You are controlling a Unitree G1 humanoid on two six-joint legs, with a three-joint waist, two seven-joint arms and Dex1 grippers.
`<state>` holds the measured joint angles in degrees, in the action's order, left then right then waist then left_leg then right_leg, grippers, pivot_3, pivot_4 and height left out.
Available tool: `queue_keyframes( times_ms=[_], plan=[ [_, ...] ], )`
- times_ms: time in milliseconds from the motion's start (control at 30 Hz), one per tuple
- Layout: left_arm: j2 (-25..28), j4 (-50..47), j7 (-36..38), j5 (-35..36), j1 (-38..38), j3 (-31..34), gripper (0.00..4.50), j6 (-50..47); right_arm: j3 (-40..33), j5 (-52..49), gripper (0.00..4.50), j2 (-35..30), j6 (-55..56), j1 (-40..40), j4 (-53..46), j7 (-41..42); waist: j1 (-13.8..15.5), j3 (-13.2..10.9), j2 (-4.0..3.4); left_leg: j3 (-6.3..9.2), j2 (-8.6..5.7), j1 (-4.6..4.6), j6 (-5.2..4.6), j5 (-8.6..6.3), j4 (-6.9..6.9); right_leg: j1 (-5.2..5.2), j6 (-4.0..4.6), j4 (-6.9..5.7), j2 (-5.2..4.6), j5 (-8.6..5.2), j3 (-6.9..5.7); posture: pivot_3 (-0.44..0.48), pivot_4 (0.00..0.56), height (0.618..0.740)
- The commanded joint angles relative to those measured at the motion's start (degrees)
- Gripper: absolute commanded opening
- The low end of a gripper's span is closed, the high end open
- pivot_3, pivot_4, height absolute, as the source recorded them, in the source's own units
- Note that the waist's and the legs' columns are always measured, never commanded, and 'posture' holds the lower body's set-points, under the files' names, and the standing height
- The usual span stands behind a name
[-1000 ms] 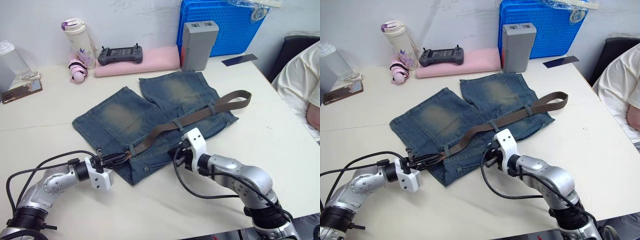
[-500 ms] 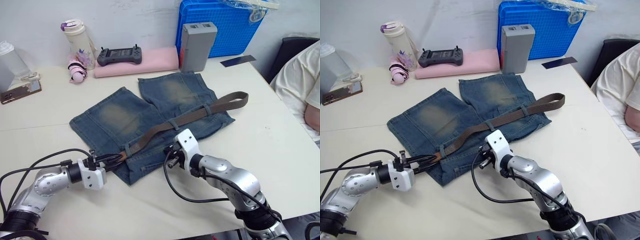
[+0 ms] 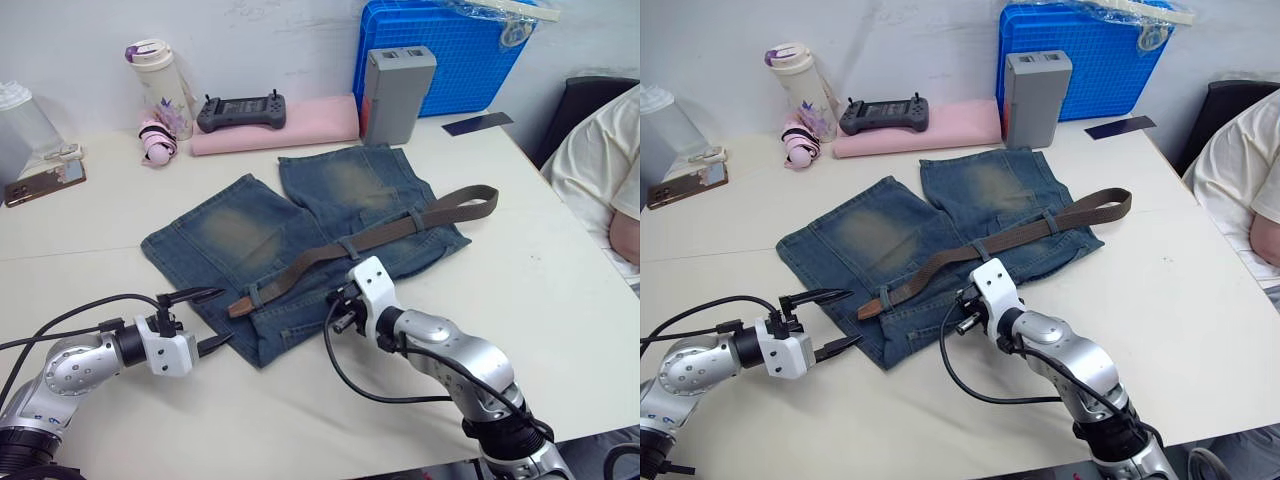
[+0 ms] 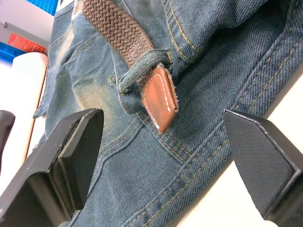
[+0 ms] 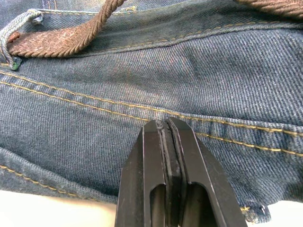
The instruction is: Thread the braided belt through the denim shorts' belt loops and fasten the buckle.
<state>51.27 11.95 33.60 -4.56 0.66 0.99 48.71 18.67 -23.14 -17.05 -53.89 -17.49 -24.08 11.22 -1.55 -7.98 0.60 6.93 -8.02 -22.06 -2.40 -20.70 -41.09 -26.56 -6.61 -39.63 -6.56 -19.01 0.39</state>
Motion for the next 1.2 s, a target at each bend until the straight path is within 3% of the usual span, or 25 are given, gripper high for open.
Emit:
queue_keyframes(
  times_ms=[33, 67, 100, 267, 300, 333, 633, 833, 933, 1033, 1133, 1200],
  plan=[
    [-0.11, -0.72, 0.77, -1.28, 0.11, -0.97, 3.32, 1.41, 0.71, 1.82, 0.0, 1.02, -1.34, 1.09, 3.44, 0.02, 0.0, 0.0, 0.0, 0.0, 0.0, 0.0, 0.0, 0.0, 0.0, 0.0, 0.0, 0.0, 0.0, 0.0, 0.0, 0.0, 0.15, 0.676],
    [-0.26, -0.7, 0.8, -1.52, 0.31, -1.23, 2.68, 1.6, 0.73, 1.89, 0.0, 1.17, -1.36, 1.18, 3.39, -0.04, 0.0, 0.0, 0.0, 0.0, 0.0, 0.0, 0.0, 0.0, 0.0, 0.0, 0.0, 0.0, 0.0, 0.0, 0.0, 0.0, 0.15, 0.676],
    [-0.44, -0.68, 0.83, -1.65, 0.61, -1.43, 2.57, 1.62, 0.73, 1.96, 0.0, 1.37, -1.39, 1.23, 3.39, -0.07, -0.01, 0.0, 0.0, 0.0, 0.0, 0.0, 0.0, 0.0, 0.0, 0.0, 0.0, 0.0, 0.0, 0.0, 0.0, 0.0, 0.15, 0.676],
    [-0.84, -0.43, 0.69, -2.06, 1.77, -1.58, 0.66, 1.54, 0.56, 2.51, 0.0, 1.96, -1.53, 1.44, 3.32, 0.15, 0.02, 0.0, 0.0, 0.0, 0.0, -0.01, 0.0, 0.0, 0.0, -0.01, 0.0, 0.0, 0.0, 0.0, 0.0, 0.0, 0.15, 0.676],
    [-0.81, -0.22, 0.59, -2.22, 1.82, -1.43, 0.57, 1.66, 0.52, 2.69, 0.0, 2.06, -1.56, 1.47, 3.3, 0.24, -0.02, 0.0, 0.0, 0.0, 0.0, -0.01, 0.0, 0.0, 0.0, -0.01, 0.0, 0.0, 0.0, 0.0, 0.0, 0.0, 0.15, 0.676],
    [-0.71, -0.04, 0.43, -2.44, 1.73, -1.2, 0.17, 1.86, 0.47, 2.88, 0.0, 2.18, -1.56, 1.53, 3.29, 0.37, -0.05, -0.01, -0.01, 0.0, 0.0, -0.01, 0.0, 0.0, 0.0, -0.01, 0.0, 0.0, 0.0, 0.0, 0.01, 0.0, 0.15, 0.676],
    [3.15, 2.16, -2.64, -3.74, -3.31, 5.94, 0.17, 6.19, 0.46, 4.11, 0.0, 2.71, -1.58, 1.92, 3.04, 1.11, -0.06, -0.01, -0.01, 0.0, 0.0, -0.01, 0.02, -0.01, 0.01, -0.02, 0.01, 0.0, 0.01, -0.01, 0.01, 0.0, 0.15, 0.676],
    [10.56, 14.57, -3.87, -3.69, -11.68, 13.49, 0.17, 15.65, 0.32, 4.52, 0.0, 2.67, -1.7, 1.98, 3.01, 1.8, 0.02, -0.02, -0.01, 0.01, 0.01, 0.0, 0.05, -0.03, 0.04, -0.05, 0.11, -0.04, 0.01, -0.06, -0.01, 0.0, 0.15, 0.676],
    [11.67, 17.37, -4.58, -3.44, -11.53, 13.87, 0.17, 18.03, 0.17, 4.83, 0.0, 2.67, -1.7, 2.03, 3.09, 2.37, 0.28, 0.04, 0.08, 0.05, 0.0, 0.0, 0.05, -0.04, 0.02, 0.0, 0.12, -0.02, 0.0, -0.07, -0.04, 0.0, 0.15, 0.676],
    [9.08, 11.69, -3.44, 2.1, -8.6, 10.34, 0.17, 13.71, 0.5, 5.32, 0.0, 3.03, -1.67, 1.72, 3.65, 2.61, 0.37, 0.09, 0.18, 0.08, 0.0, 0.0, 0.04, -0.05, 0.02, 0.01, 0.12, -0.02, 0.0, -0.06, -0.05, 0.0, 0.15, 0.676],
    [4.39, 3.68, -2.02, 8.15, -5.08, 6.41, 1.01, 4.95, 0.68, 5.7, 0.0, 3.24, -1.92, 1.6, 3.81, 2.64, 0.42, 0.24, 0.43, 0.13, 0.0, 0.0, 0.05, -0.05, 0.0, 0.02, 0.12, -0.06, -0.01, -0.06, -0.07, 0.0, 0.15, 0.676],
    [2.16, -0.43, -0.41, 11.02, -3.46, 4.14, 1.88, -0.84, 0.76, 6.0, 0.0, 3.24, -2.24, 1.55, 3.7, 2.73, 0.17, 0.29, 0.5, 0.13, -0.01, -0.01, 0.05, -0.06, -0.01, 0.01, 0.12, -0.09, 0.0, -0.06, -0.06, 0.0, 0.15, 0.676]
  ],
)
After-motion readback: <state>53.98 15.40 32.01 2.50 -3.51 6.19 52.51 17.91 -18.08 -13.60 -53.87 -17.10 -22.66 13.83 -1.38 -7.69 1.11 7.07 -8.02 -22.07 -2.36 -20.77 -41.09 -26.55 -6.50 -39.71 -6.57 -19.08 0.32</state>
